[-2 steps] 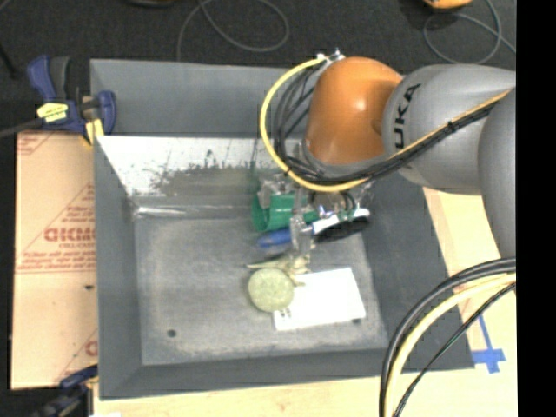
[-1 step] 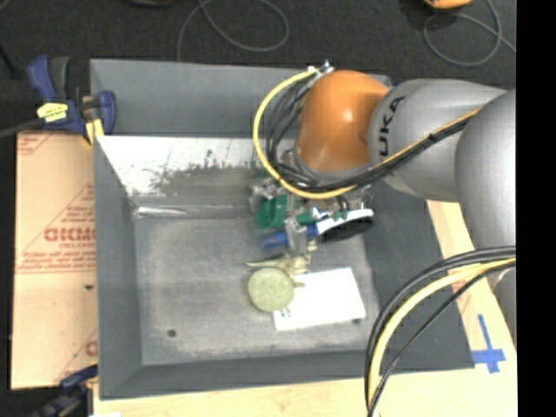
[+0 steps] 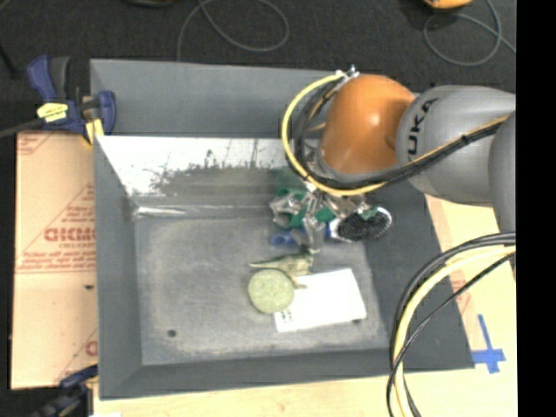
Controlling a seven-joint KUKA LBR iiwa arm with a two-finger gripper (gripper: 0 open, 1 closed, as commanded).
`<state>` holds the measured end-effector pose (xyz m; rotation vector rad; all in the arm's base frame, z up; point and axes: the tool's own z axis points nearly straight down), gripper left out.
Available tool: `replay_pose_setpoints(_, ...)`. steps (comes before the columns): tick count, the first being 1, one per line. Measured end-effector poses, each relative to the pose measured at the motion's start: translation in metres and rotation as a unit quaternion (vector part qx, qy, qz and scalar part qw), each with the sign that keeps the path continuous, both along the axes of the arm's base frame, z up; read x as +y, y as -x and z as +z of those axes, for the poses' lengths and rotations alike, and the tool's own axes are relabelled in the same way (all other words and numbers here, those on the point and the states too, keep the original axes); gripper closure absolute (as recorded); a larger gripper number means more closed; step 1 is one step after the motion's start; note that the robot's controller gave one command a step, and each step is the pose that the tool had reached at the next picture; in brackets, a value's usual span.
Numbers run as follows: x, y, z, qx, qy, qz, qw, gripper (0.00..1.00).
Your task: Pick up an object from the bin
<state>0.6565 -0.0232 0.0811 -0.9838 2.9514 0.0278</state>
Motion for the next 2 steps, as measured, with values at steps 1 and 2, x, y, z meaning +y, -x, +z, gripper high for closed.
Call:
replay_pose_setpoints(1,0.000,0.000,0.000,0.0003,0.000,-0.001,1.0000,1.00)
replay_pose_setpoints(2,-0.001,-0.001,0.093,0.0097,0.013,0.000,0.9999,1.00)
